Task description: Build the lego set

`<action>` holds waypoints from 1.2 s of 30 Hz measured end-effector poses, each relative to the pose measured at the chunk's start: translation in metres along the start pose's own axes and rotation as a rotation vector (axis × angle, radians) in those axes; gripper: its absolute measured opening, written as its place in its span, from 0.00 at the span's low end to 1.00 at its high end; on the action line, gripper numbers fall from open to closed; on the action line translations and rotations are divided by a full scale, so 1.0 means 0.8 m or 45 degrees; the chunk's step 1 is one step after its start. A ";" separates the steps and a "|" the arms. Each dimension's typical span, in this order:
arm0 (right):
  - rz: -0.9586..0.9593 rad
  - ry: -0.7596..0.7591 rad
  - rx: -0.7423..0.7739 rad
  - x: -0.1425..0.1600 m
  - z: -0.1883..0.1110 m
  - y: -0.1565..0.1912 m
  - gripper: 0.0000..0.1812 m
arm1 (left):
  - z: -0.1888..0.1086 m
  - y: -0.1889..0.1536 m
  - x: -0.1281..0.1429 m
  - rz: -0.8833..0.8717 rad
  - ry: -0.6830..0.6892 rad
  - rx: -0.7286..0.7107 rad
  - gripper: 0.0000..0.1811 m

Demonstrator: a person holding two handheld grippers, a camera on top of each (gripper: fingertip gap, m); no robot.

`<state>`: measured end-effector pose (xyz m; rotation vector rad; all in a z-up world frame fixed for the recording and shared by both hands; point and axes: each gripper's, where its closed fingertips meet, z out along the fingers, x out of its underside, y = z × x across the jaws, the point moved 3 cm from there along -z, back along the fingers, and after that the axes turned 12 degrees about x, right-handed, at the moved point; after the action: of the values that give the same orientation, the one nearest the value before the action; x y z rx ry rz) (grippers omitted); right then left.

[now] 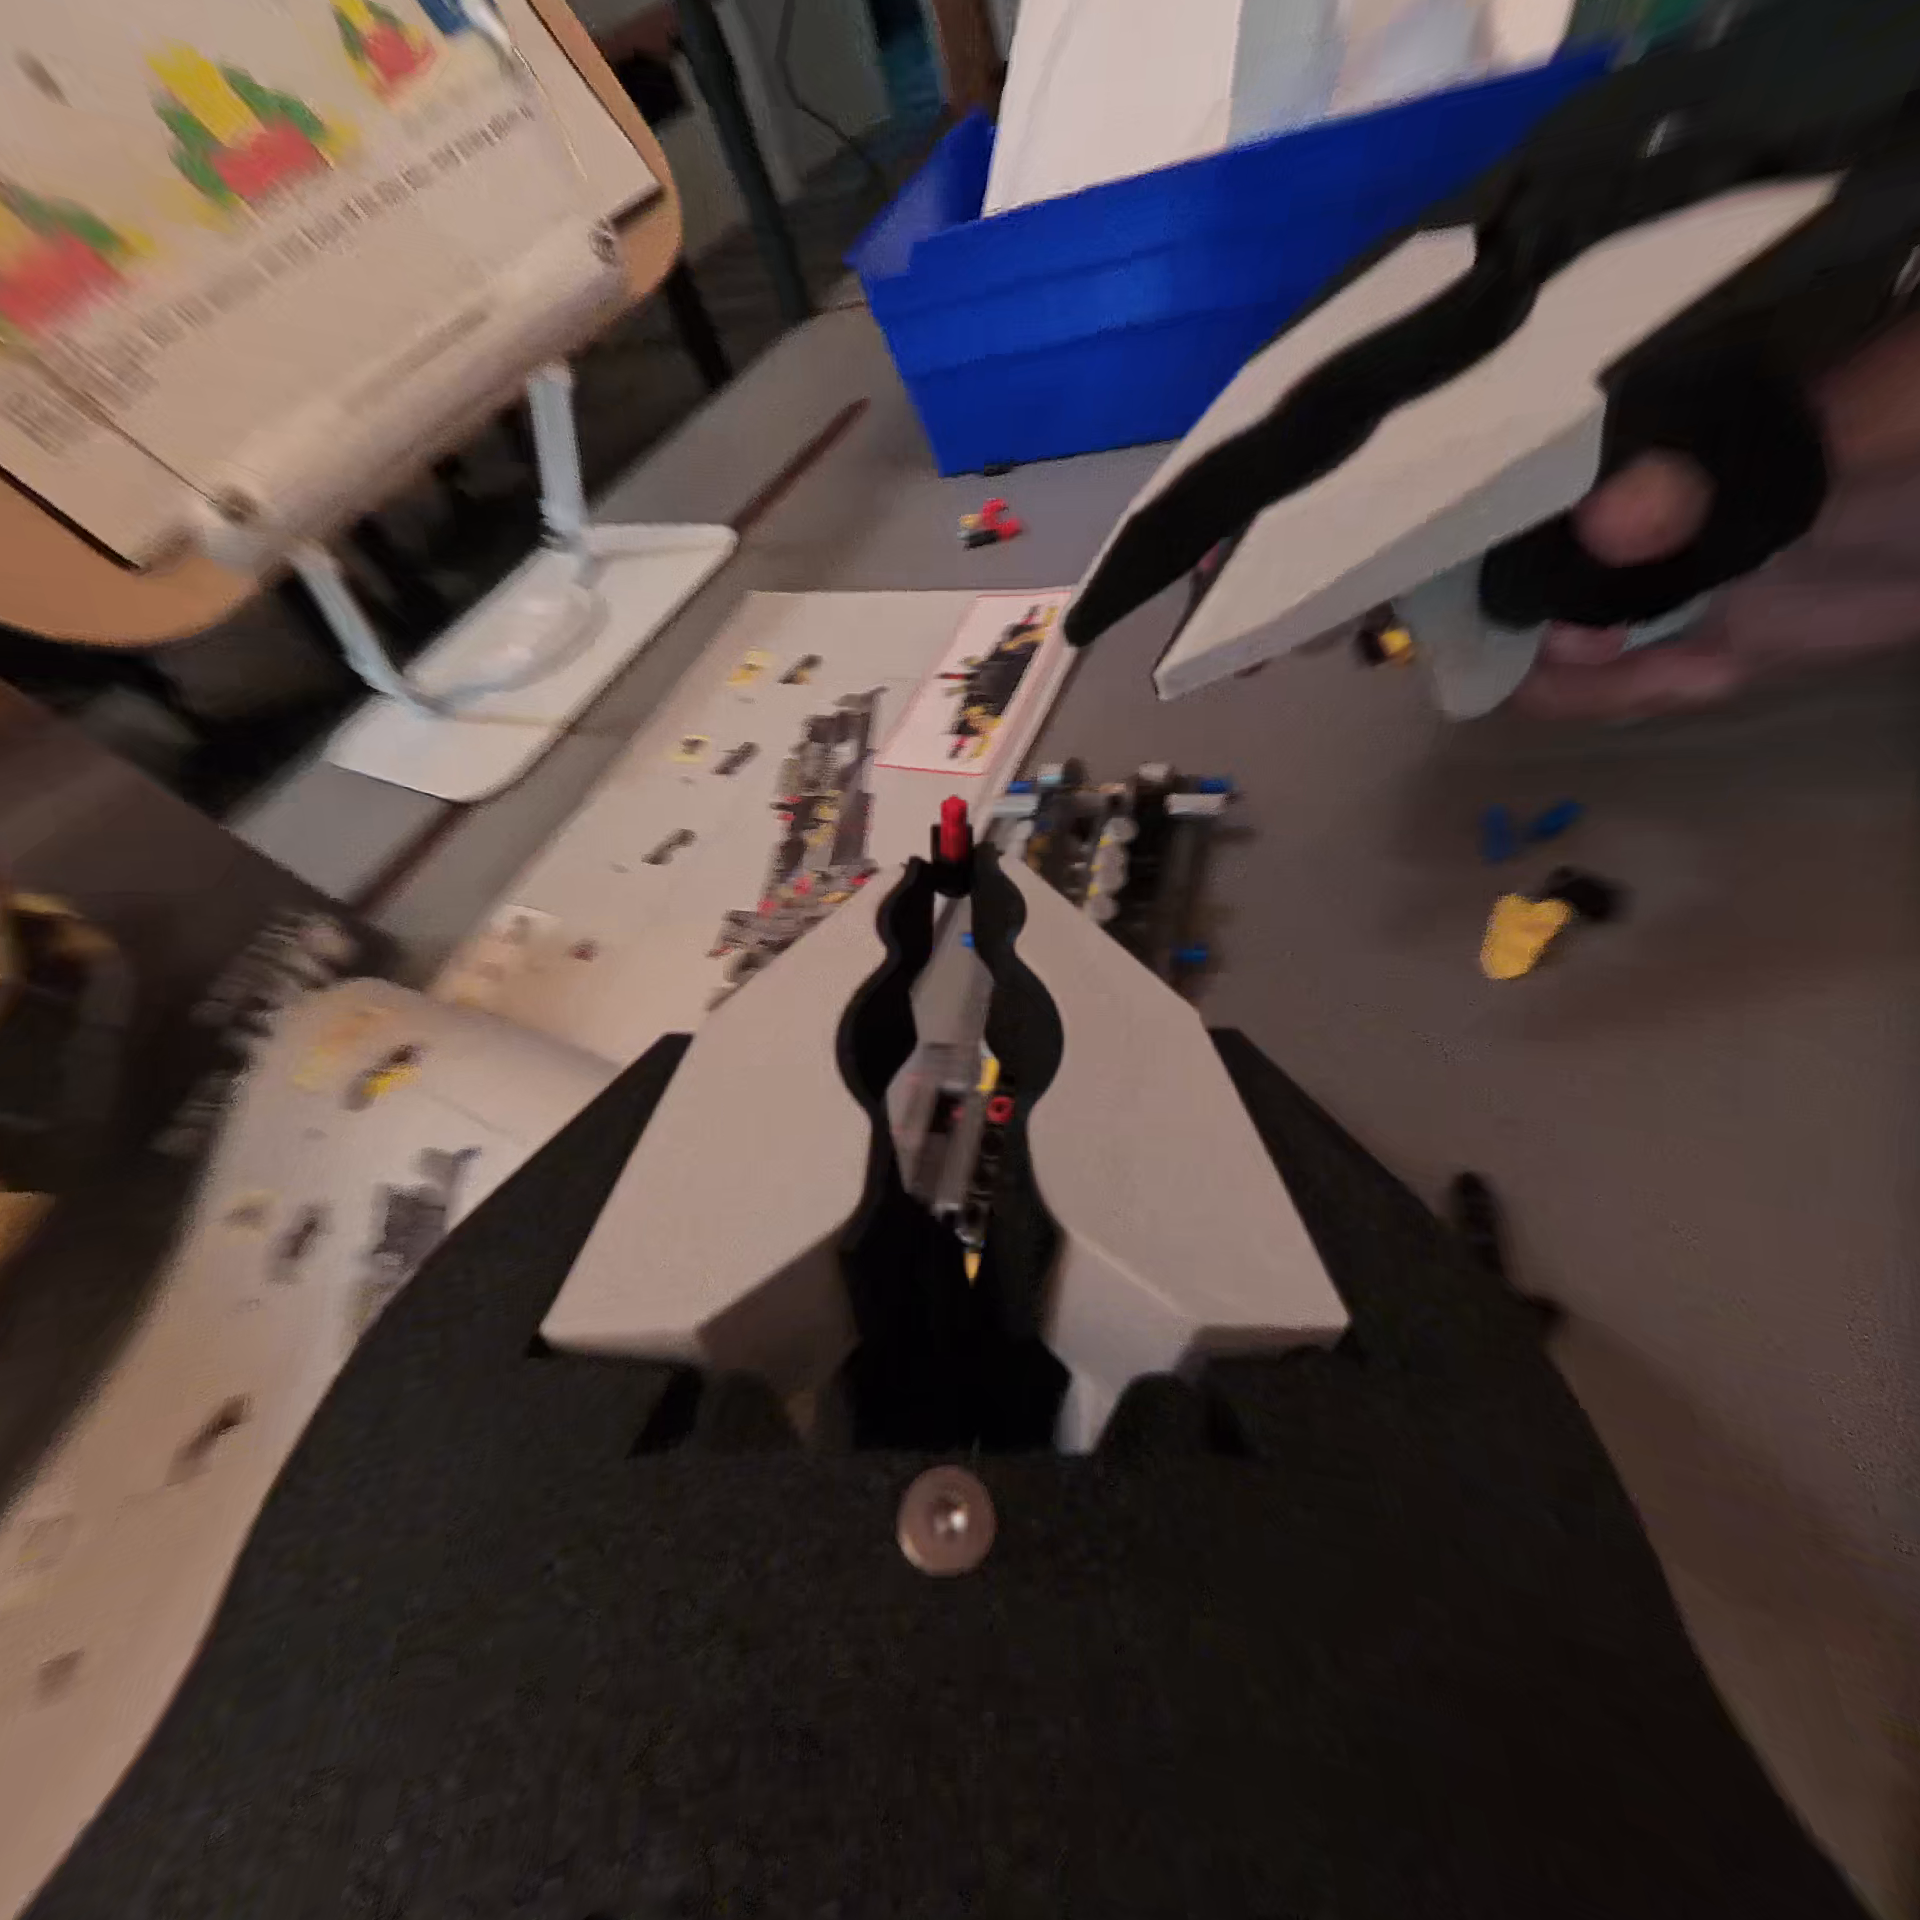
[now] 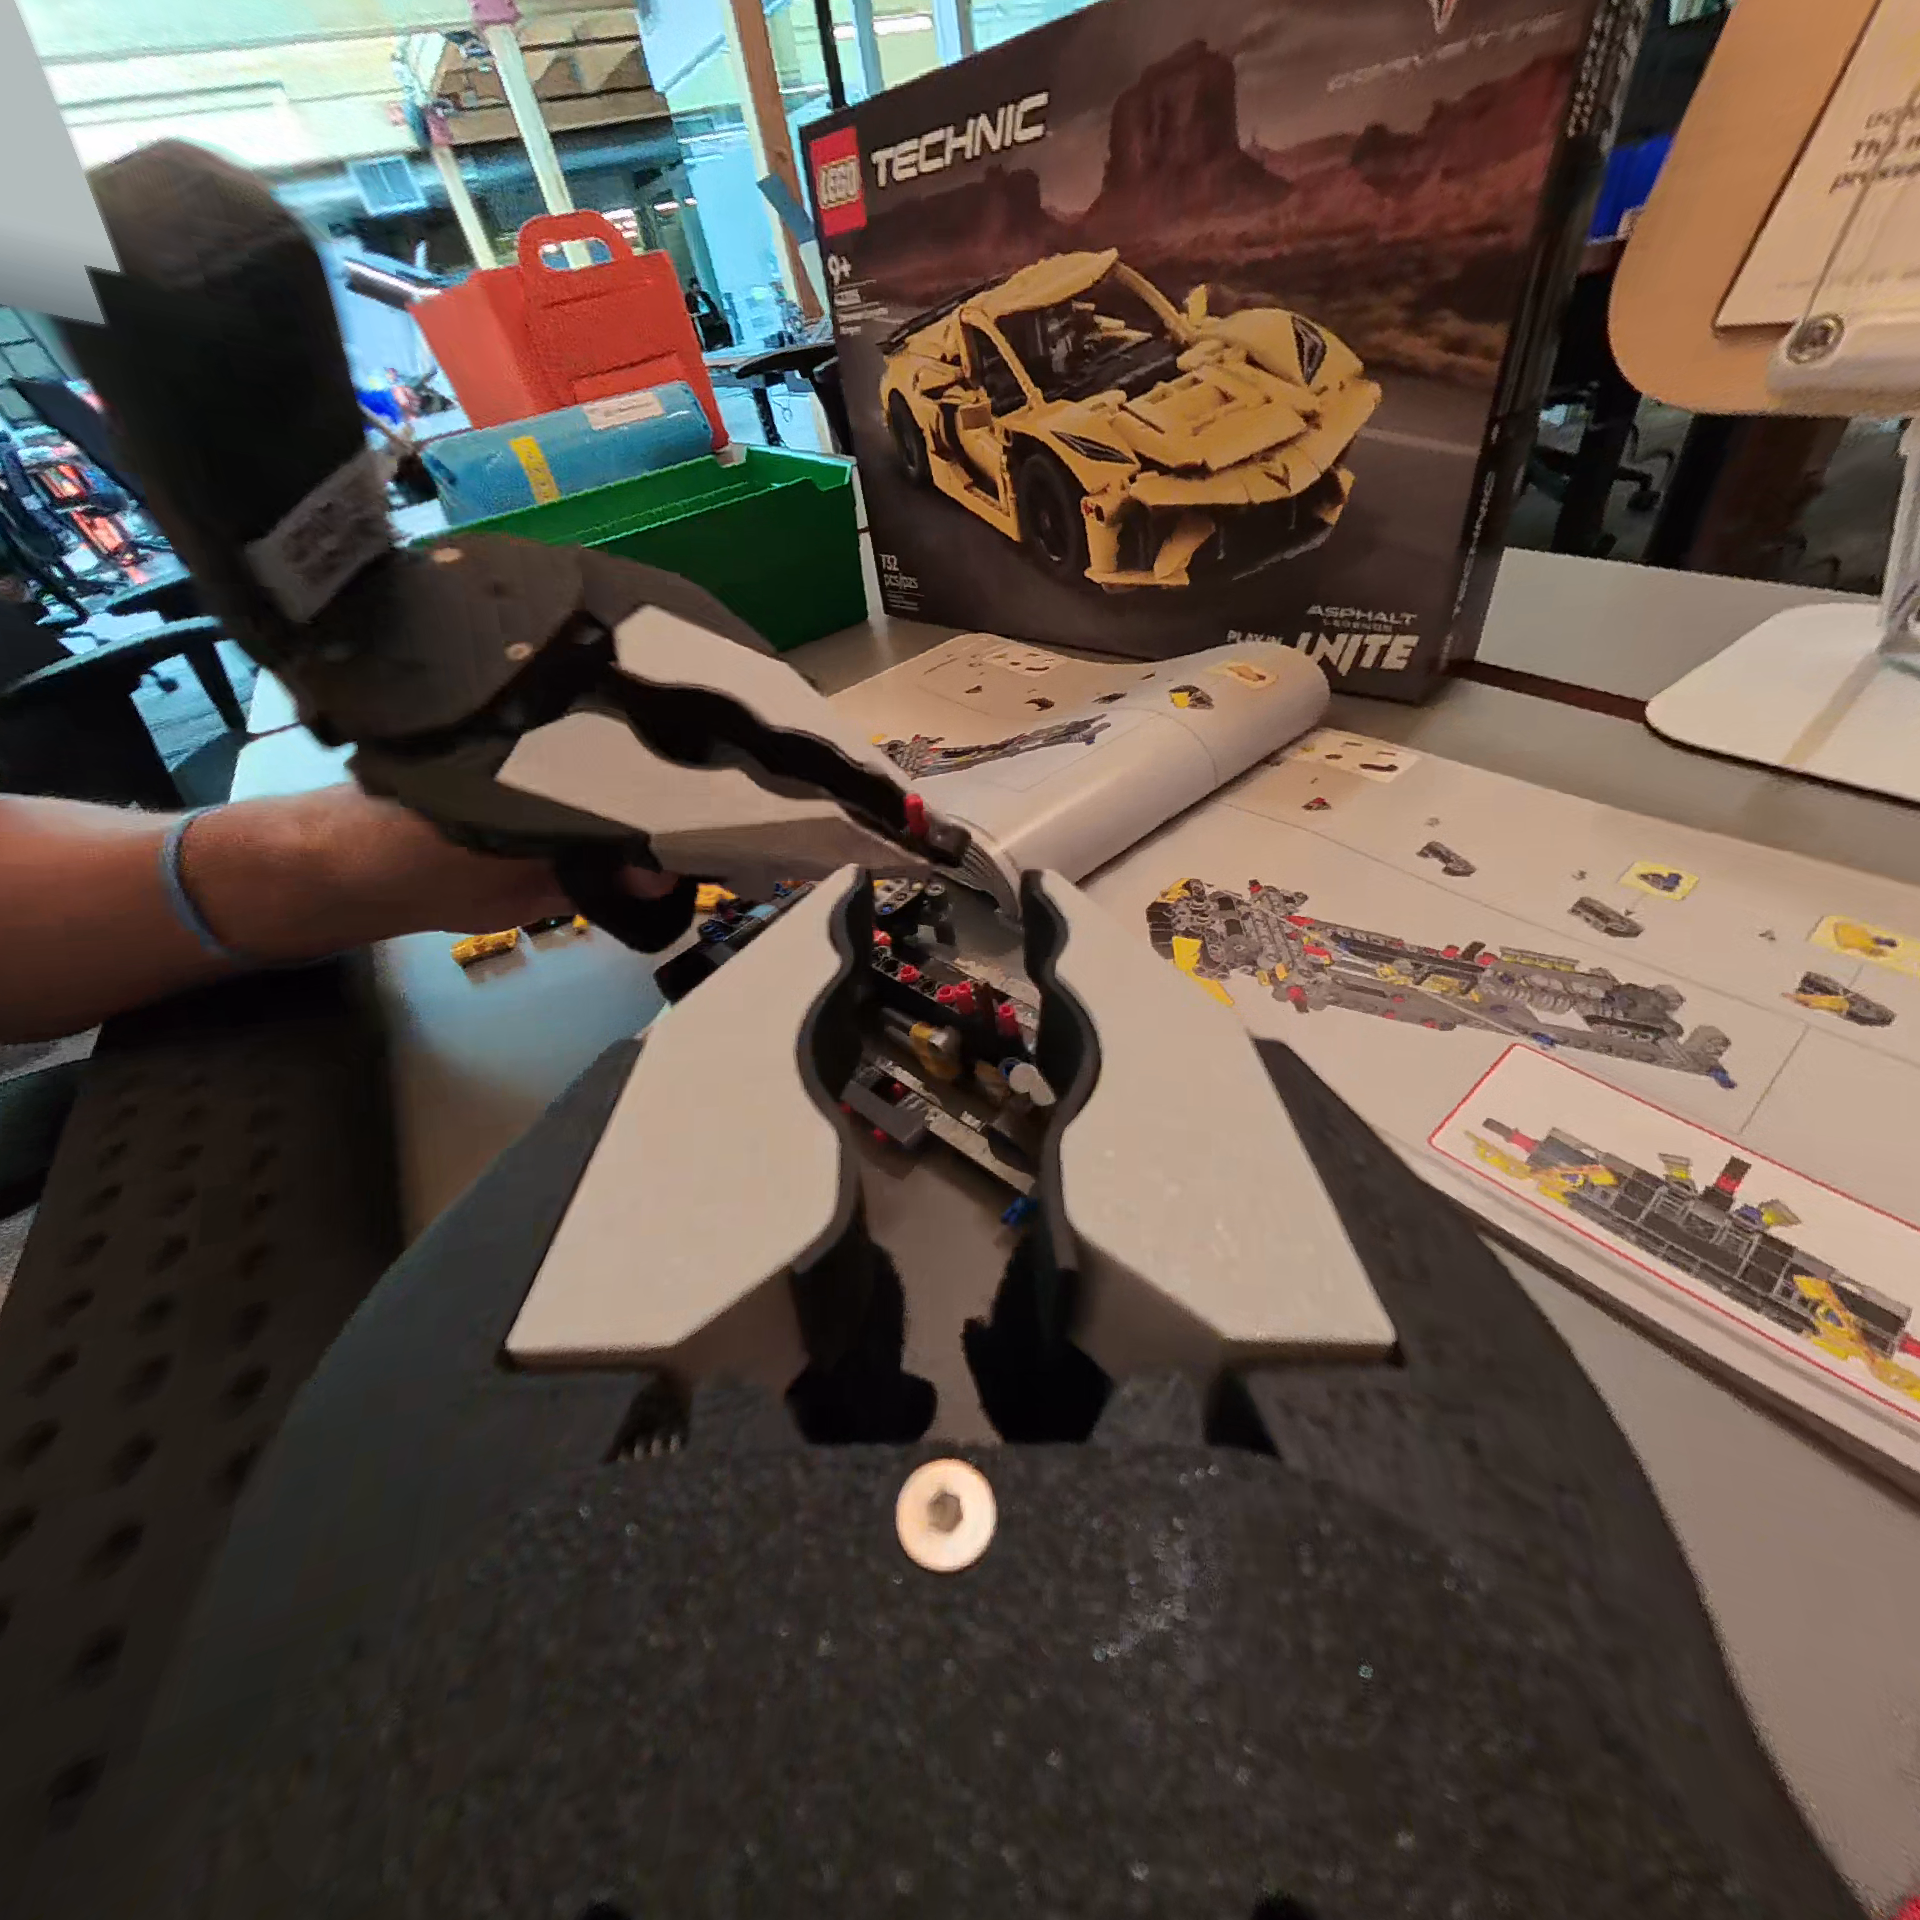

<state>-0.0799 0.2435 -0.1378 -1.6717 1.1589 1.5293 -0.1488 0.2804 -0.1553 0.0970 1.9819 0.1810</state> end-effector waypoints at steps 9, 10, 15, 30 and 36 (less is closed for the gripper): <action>-0.034 0.060 -0.004 0.007 0.014 0.022 0.10 | 0.002 -0.015 -0.012 0.561 0.141 -0.341 0.03; -0.049 0.063 0.005 0.008 0.014 0.022 0.10 | 0.001 -0.016 -0.013 0.580 0.143 -0.347 0.03; -0.049 0.038 -0.013 0.004 0.014 0.025 0.06 | 0.002 -0.020 -0.015 0.661 0.176 -0.390 0.03; 0.541 -0.052 -0.488 -0.027 -0.014 0.026 0.01 | -0.017 -0.034 -0.048 0.231 -0.231 0.010 0.16; 1.019 -0.138 -1.031 -0.056 -0.044 0.035 0.01 | -0.040 -0.054 -0.079 -0.264 -0.584 0.571 0.18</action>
<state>-0.0861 0.2097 -0.0842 -1.6008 1.3216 2.8443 -0.1521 0.2254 -0.0931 0.2017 1.5296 -0.3926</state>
